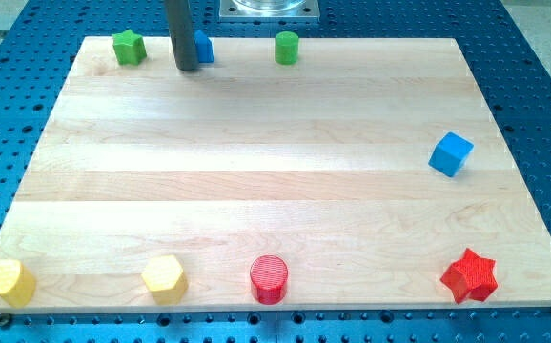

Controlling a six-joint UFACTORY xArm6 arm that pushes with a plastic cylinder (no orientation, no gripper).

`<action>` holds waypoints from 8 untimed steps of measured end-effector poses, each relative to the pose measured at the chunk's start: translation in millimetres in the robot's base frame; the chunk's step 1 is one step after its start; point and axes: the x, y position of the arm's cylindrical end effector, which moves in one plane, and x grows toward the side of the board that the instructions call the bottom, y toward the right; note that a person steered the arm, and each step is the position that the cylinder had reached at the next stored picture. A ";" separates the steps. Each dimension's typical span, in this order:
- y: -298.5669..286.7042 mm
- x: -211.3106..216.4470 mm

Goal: Put the blue cube at the right of the green circle

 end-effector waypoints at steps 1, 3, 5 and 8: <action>7.4 14.3; 166.1 155.0; 323.3 263.4; 286.5 203.2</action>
